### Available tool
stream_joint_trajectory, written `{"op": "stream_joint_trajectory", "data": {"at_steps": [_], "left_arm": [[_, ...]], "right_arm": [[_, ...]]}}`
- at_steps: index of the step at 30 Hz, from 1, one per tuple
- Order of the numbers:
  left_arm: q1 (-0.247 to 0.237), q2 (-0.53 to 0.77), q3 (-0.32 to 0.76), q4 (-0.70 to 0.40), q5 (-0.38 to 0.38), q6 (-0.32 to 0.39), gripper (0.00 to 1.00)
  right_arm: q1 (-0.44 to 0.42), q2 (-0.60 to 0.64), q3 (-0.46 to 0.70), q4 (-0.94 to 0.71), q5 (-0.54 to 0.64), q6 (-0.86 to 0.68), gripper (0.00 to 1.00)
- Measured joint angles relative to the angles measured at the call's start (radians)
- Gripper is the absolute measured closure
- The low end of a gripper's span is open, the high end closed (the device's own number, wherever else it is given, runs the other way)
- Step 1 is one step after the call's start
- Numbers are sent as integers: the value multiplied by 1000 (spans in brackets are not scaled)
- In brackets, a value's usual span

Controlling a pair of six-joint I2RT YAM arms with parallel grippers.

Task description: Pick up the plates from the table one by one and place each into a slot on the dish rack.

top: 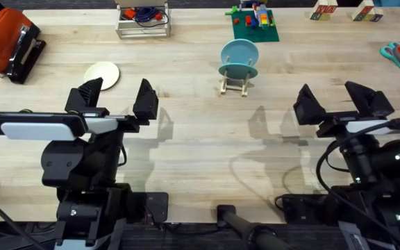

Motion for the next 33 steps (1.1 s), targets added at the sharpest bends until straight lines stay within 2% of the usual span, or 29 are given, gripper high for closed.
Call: {"op": "stream_joint_trajectory", "data": {"at_steps": [33], "left_arm": [[0, 0, 1, 1, -5, 0, 8]], "right_arm": [[0, 2, 9, -27, 0, 3, 8]]}}
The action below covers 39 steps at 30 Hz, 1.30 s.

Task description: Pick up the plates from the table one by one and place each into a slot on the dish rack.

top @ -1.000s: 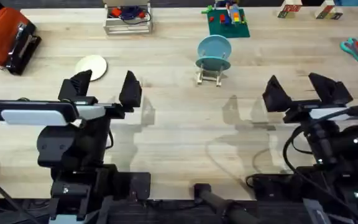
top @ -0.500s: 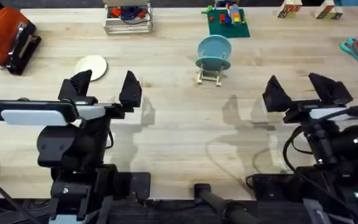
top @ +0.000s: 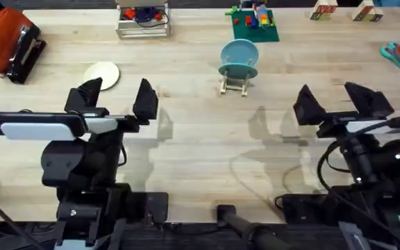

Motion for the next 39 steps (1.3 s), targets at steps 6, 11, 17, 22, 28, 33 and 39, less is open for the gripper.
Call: {"op": "stream_joint_trajectory", "data": {"at_steps": [6, 11, 17, 22, 28, 33, 39], "left_arm": [[0, 47, 69, -98, -2, 0, 10], [0, 186, 206, -105, -3, -6, 10], [0, 420, 421, -168, 17, -50, 11], [0, 627, 655, -376, 42, -59, 10], [0, 835, 964, -618, 76, -65, 10], [0, 959, 1210, -861, 81, -65, 10], [0, 1073, 1416, -1078, 83, -61, 8]], "right_arm": [[0, 76, 136, -234, 0, 0, 9], [0, 233, 321, -301, 0, 0, 8], [0, 478, 575, -415, -15, 1, 9], [0, 701, 796, -522, -69, 0, 9], [0, 939, 1065, -740, -148, 1, 7], [0, 1082, 1256, -925, -172, 1, 7], [0, 1148, 1381, -1026, -182, 1, 7]]}}
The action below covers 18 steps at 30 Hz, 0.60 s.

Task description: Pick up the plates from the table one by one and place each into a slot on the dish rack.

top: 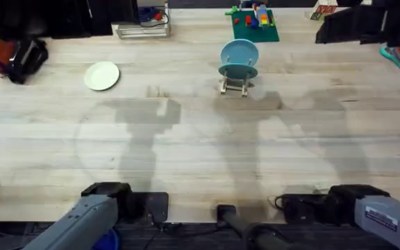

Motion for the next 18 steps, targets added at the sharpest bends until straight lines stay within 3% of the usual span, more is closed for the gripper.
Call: {"op": "stream_joint_trajectory", "data": {"at_steps": [4, 16, 18], "left_arm": [[0, 34, 46, -33, 1, 4, 8], [0, 36, 47, -67, 1, 4, 8], [0, 36, 47, -70, 1, 4, 53]], "right_arm": [[0, -4, 15, -9, -2, 0, 7], [0, -3, 15, -11, -2, 0, 8], [0, -3, 15, -11, -2, 0, 8]]}}
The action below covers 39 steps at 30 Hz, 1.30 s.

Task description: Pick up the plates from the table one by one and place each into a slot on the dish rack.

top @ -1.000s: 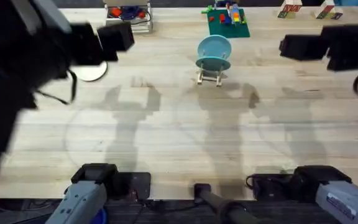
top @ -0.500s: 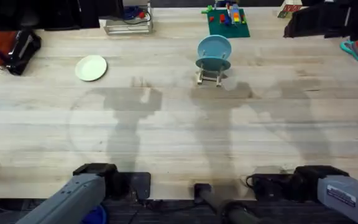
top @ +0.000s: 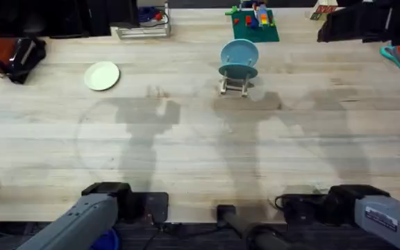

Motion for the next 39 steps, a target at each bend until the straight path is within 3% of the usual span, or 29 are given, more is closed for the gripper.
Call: {"op": "stream_joint_trajectory", "data": {"at_steps": [4, 6, 9, 31, 35, 39], "left_arm": [[0, 0, 0, 0, 0, 1, 613], [0, 0, 0, 0, 0, 1, 778], [0, 0, 0, 1, 1, 1, 946], [4, 11, 0, 1, 0, -7, 958], [51, 44, 1, 1, 21, 6, 959], [151, 76, 2, 1, 83, 45, 960]], "right_arm": [[0, 0, 0, 0, 0, 0, 8], [0, 0, 0, 0, 0, 0, 7], [0, 0, 0, 0, 0, 0, 7], [0, 0, 0, 0, 0, 0, 7], [0, 0, 0, 0, 0, 0, 6], [0, 0, 0, 0, 0, 0, 7]]}}
